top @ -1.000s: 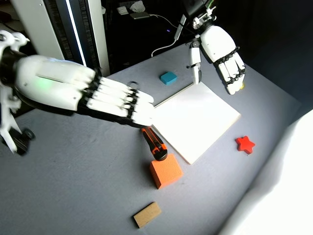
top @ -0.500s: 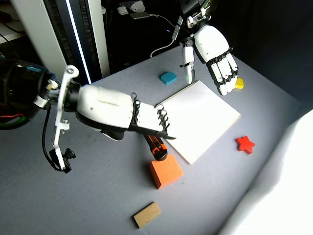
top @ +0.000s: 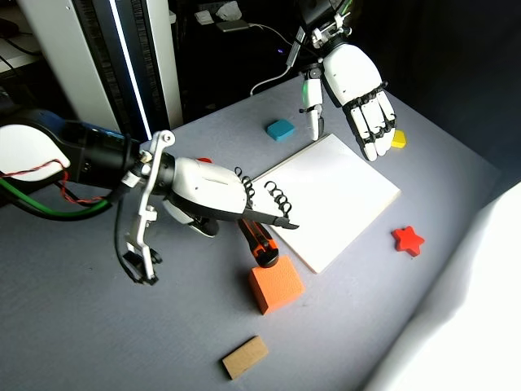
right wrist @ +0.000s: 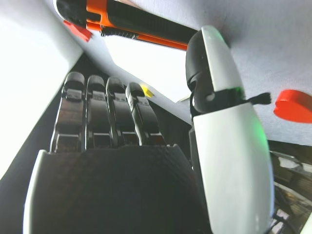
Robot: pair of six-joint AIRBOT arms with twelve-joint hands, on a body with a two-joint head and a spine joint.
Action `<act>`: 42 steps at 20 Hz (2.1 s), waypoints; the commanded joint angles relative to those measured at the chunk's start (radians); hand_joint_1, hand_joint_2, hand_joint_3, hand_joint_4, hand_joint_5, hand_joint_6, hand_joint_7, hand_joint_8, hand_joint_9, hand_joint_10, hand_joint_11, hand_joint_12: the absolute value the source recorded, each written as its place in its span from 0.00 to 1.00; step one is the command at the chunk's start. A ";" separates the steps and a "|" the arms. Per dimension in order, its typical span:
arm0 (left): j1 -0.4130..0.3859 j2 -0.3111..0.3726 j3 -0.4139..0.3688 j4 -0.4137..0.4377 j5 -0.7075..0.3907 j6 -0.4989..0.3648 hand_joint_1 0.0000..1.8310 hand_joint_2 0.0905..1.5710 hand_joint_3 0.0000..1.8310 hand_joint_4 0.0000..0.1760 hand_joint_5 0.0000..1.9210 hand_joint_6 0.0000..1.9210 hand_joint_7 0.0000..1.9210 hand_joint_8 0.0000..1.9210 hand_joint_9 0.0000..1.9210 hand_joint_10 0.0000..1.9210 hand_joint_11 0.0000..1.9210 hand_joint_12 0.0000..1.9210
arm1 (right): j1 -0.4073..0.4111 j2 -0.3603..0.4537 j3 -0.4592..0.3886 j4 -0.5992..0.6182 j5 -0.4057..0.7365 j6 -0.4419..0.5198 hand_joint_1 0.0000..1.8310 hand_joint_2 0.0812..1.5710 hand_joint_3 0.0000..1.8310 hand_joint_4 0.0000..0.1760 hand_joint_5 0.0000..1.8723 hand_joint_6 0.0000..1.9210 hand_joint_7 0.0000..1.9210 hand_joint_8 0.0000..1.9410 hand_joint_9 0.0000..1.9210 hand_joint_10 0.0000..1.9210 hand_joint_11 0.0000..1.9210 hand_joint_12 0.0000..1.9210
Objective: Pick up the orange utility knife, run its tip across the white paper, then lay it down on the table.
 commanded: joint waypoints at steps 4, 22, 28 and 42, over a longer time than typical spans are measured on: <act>-0.009 -0.001 0.006 0.057 -0.077 0.003 0.09 0.83 0.00 0.16 0.01 0.00 0.04 0.00 0.08 0.00 0.00 0.33 | 0.010 -0.033 0.038 -0.022 0.112 -0.005 0.57 0.70 0.00 0.00 0.00 0.00 0.00 0.00 0.00 0.00 0.00 0.00; -0.013 -0.018 0.010 0.056 -0.074 -0.006 0.09 0.84 0.00 0.17 0.02 0.00 0.05 0.00 0.09 0.00 0.00 0.39 | -0.031 -0.189 0.203 -0.077 0.122 -0.001 0.56 0.76 0.03 0.00 0.00 0.00 0.00 0.00 0.00 0.00 0.00 0.00; -0.016 -0.023 0.014 0.056 -0.075 -0.007 0.10 0.83 0.00 0.18 0.03 0.00 0.06 0.00 0.11 0.01 0.00 0.44 | -0.038 -0.217 0.262 -0.081 0.135 -0.003 0.60 0.83 0.06 0.00 0.00 0.00 0.00 0.00 0.00 0.00 0.00 0.00; -0.019 -0.029 0.021 0.055 -0.083 -0.007 0.11 0.83 0.00 0.22 0.04 0.00 0.08 0.00 0.15 0.01 0.00 0.55 | -0.031 -0.231 0.263 -0.081 0.152 -0.009 0.83 0.84 0.00 0.71 0.79 1.00 0.87 1.00 0.89 1.00 0.89 1.00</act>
